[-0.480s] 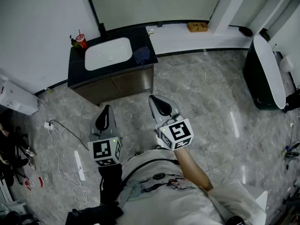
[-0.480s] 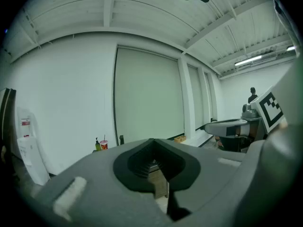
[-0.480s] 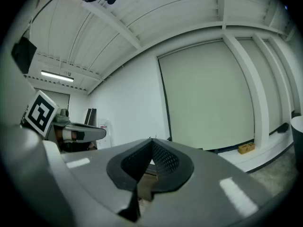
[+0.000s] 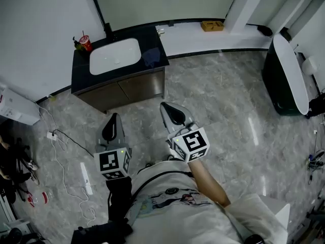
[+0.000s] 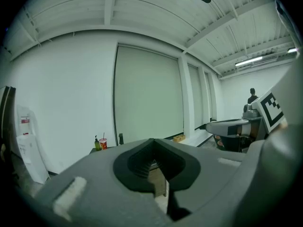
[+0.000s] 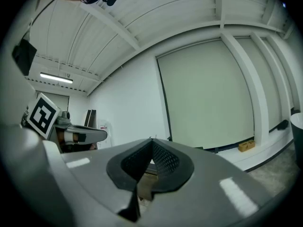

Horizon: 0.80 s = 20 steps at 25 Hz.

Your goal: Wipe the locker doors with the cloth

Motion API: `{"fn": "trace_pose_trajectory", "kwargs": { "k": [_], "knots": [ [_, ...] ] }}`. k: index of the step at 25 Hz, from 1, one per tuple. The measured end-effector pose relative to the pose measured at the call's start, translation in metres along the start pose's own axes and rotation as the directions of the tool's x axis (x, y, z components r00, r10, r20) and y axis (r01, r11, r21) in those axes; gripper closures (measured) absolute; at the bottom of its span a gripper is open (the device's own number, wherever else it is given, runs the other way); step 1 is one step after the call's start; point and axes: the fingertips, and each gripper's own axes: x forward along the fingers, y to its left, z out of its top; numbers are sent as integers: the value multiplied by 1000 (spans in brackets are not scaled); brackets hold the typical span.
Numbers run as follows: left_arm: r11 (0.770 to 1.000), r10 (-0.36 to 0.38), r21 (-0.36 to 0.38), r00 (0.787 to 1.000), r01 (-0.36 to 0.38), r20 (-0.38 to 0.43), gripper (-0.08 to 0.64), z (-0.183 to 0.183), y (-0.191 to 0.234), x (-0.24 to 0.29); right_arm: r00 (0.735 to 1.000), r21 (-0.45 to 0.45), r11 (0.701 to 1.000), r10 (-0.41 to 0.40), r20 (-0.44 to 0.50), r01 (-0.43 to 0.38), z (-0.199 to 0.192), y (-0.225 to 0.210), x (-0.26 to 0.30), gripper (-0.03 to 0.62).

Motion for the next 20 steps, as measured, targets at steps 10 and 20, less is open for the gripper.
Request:
{"fn": "trace_pose_trajectory", "kwargs": {
  "k": [10,20],
  "knots": [
    [1000,-2,-8,1000,2,-22,560,-4,-16,8,1000,47,999,2,-11,-1,-8,-17,-12,589],
    [998,58,-11,995,-60,-81,560,-18,-26,20,995,98,990,103,-16,-101,-6,-26,-14,588]
  ]
}}
